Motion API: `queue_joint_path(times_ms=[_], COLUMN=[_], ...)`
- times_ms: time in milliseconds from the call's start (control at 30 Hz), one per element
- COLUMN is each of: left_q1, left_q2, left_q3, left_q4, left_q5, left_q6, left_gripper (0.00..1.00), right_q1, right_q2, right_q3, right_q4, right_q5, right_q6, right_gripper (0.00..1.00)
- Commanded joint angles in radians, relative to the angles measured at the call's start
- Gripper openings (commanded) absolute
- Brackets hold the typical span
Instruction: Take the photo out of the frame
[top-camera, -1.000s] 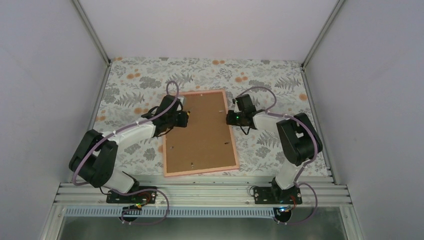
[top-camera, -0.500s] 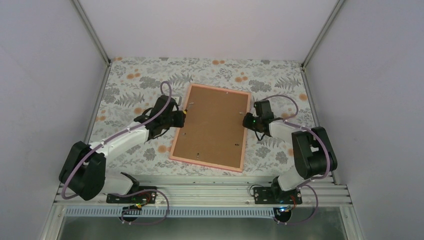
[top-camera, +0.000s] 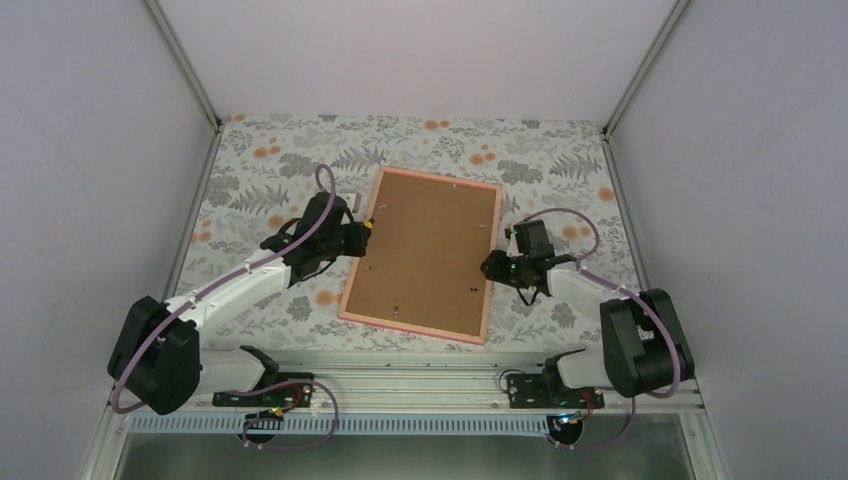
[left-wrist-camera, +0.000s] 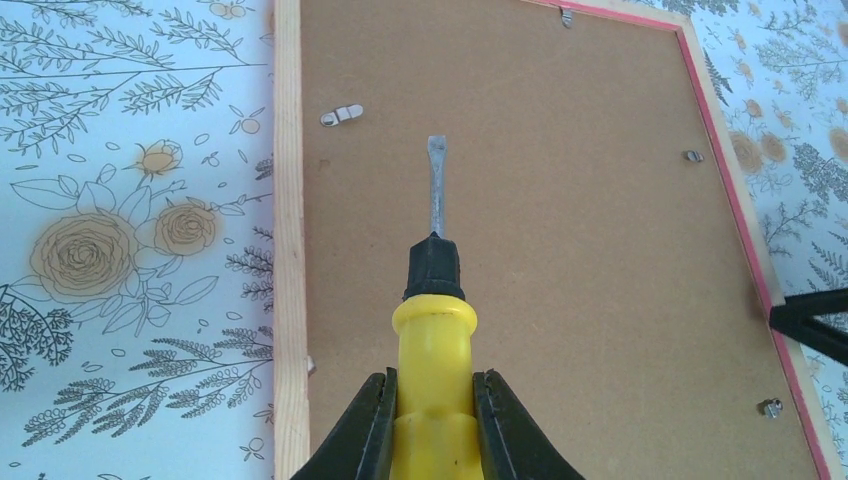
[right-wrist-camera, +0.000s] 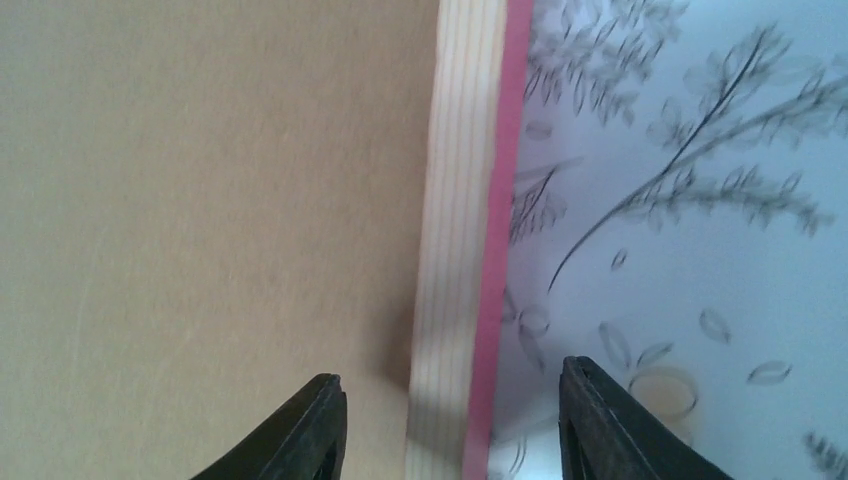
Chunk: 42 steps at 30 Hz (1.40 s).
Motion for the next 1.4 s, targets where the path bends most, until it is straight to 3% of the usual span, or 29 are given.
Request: queue_joint_path(times_ms=[0,400,900,1100,1367], left_q1=[-0.012,-0.032,-0.028,-0.018,-0.012], left_q2=[-0.025,-0.034,-0.071,-0.081,-0.071], left_q3=[-0.013,-0.015,-0.045,-0.062,-0.071], left_q4=[-0.002,0.003,-0.011,-0.008,0.009], left_q5=[0.015,0.017,-0.023,-0.029,-0.026], left_q6=[-0.014,-0.015,-0.009,-0.015,-0.014], left_gripper=[0.02,0.02,0.02,0.02,0.02], right_q1=[0.039,0.236,0.511,0.525,0.45], right_q2=[-0.057,-0.054,0.252,0.319,0.23], right_q3=[-0.035,-0.027,0.233,0.332,0.407], right_q4=[-0.075,-0.042,0.085,0.032,-0.105], right_q5=[-0.068,-0.129,-0.124,-0.12,0.009], right_q6=[-0.036,0.051,0.103,0.038,-0.148], right_gripper=[0.46,0.49,0.52,0.53,0.58])
